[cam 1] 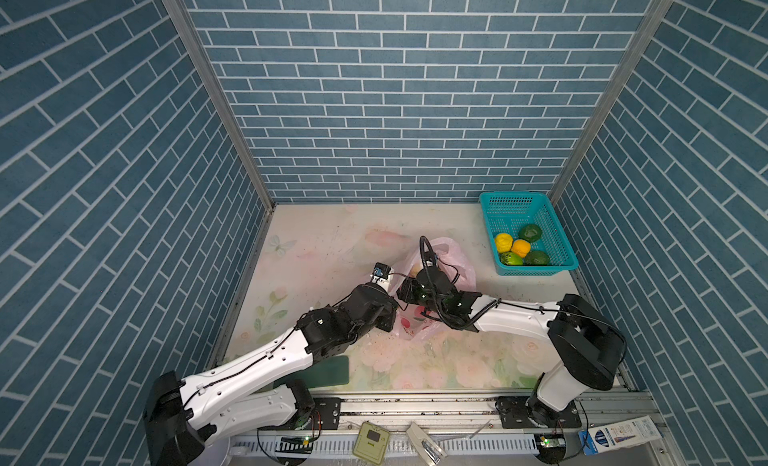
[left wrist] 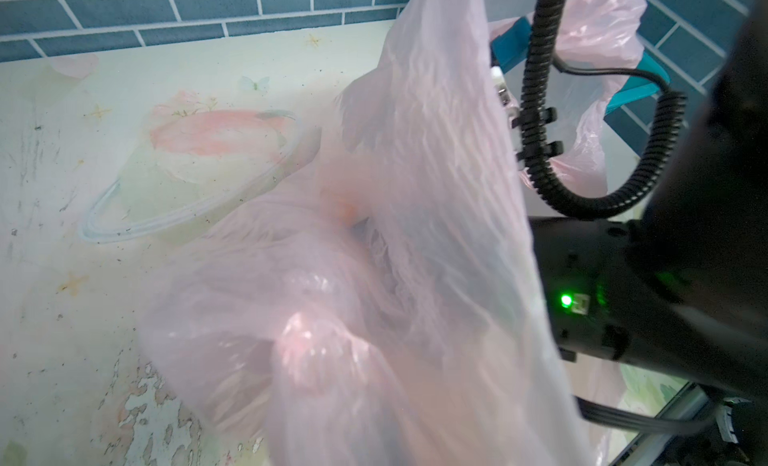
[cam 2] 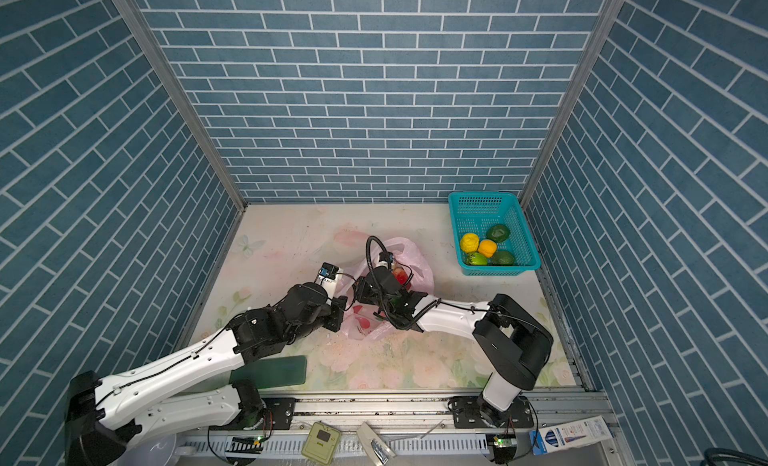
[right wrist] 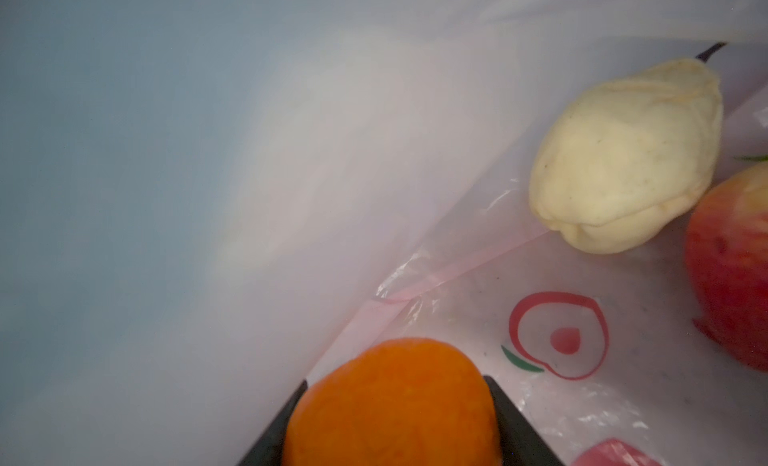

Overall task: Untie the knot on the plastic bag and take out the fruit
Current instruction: 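Lower the right gripper onto the orange fruit and close it, then lift the orange fruit out of the bag over the teal basket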

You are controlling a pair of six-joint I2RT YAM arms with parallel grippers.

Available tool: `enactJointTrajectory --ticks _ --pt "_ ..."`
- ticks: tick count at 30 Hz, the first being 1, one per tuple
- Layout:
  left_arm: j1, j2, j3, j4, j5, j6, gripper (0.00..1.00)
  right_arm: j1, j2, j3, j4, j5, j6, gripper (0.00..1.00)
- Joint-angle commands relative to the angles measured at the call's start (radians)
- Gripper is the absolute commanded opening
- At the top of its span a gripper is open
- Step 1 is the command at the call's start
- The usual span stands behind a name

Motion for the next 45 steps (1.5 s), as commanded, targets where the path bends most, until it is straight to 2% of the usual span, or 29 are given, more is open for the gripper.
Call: enactJointTrajectory --ticks 1,12,21,25,29,35,41,45 --pt "0.005 0.011 -0.014 0.051 0.0 0.012 0.0 0.008 -0.064 0.027 -0.175 -0.033 -0.076 0.47" --pt "0.004 0.021 -0.031 0.107 -0.008 0.014 0.0 0.02 -0.221 0.147 -0.53 -0.072 -0.132 0.47" --pt "0.005 0.053 -0.011 0.127 -0.006 0.025 0.0 0.018 -0.313 0.325 -0.816 -0.109 -0.167 0.47" --pt "0.004 0.053 -0.009 0.125 -0.003 0.022 0.0 -0.014 -0.36 0.381 -0.907 -0.116 -0.171 0.47" --pt "0.004 0.046 -0.016 0.115 0.003 0.018 0.0 -0.102 -0.416 0.389 -0.946 -0.144 -0.168 0.48" --pt "0.004 0.046 -0.021 0.11 0.013 0.017 0.0 -0.293 -0.456 0.393 -0.971 -0.211 -0.206 0.48" --pt "0.005 0.054 -0.013 0.111 0.019 0.017 0.0 -0.515 -0.422 0.381 -0.941 -0.281 -0.283 0.49" --pt "0.004 0.057 -0.011 0.111 0.021 0.018 0.0 -0.674 -0.371 0.356 -0.846 -0.31 -0.321 0.5"
